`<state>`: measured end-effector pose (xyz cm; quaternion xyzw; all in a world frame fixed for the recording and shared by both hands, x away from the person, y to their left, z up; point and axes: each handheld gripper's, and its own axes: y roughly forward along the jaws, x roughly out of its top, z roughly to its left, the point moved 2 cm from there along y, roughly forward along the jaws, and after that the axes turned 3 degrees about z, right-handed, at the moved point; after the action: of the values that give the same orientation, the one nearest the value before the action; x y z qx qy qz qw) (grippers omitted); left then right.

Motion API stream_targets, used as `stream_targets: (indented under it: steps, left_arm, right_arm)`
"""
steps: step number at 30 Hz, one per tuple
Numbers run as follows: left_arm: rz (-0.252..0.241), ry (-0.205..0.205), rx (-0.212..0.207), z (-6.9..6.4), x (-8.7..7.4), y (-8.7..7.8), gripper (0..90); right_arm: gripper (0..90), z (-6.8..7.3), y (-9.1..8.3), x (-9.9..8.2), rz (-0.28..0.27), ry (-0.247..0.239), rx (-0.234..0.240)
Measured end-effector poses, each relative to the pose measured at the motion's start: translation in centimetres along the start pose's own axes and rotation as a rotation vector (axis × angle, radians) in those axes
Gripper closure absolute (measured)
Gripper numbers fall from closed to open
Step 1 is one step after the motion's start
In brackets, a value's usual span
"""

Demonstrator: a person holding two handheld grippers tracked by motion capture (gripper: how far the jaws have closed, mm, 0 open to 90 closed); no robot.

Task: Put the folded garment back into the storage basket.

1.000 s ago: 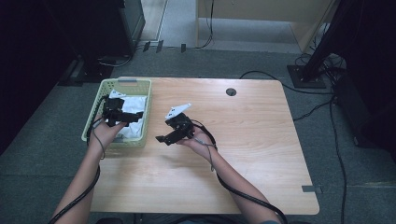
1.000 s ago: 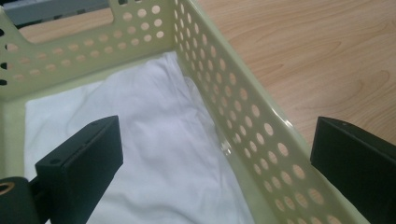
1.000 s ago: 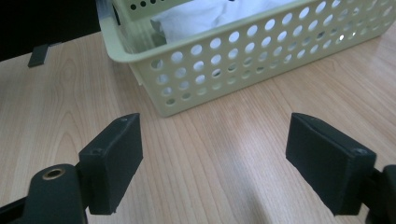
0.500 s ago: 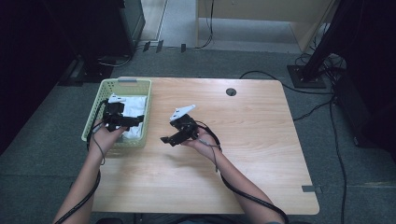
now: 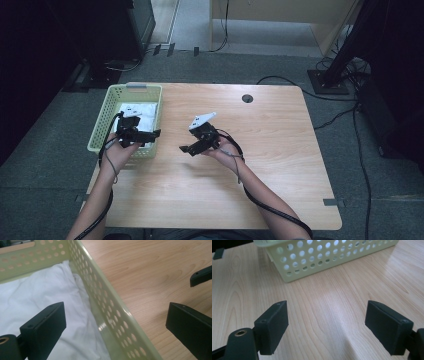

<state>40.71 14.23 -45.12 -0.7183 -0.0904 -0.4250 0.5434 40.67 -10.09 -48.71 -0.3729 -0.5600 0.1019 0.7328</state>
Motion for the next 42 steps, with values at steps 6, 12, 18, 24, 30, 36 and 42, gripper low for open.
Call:
stream_targets:
  steps: [6,12,18,24,30,36,42]
  left_arm:
    - [-0.004,0.01,-0.008,-0.9,-0.2,0.1,3.3]
    - [-0.009,0.018,-0.015,-1.8,-0.4,0.2,3.3]
    - [-0.006,0.017,-0.033,-2.5,-0.8,0.4,3.3]
    - [-0.014,0.021,-0.036,-3.0,-0.9,0.5,3.3]
    - [-0.014,0.038,-0.035,-3.9,-1.1,0.7,3.3]
    - [-0.027,0.051,-0.043,-4.6,-0.9,0.9,3.3]
    - [-0.025,0.055,-0.033,-4.9,-0.9,1.2,3.2]
  right_arm:
    - [19.2,-0.6,-0.4,-0.5,0.014,-0.001,-0.016]
    - [19.2,-1.1,-0.5,-0.6,0.029,-0.022,-0.025]
    - [19.2,-1.8,-0.9,-0.5,0.039,-0.044,-0.043]
    - [19.2,-2.0,-1.0,-0.9,0.057,-0.053,-0.055]
    - [19.2,-2.1,-1.5,-1.7,0.061,-0.038,-0.066]
    - [19.2,-2.3,-2.5,-2.1,0.057,-0.029,-0.081]
    - [19.2,-2.4,-3.4,-2.6,0.054,-0.017,-0.097]
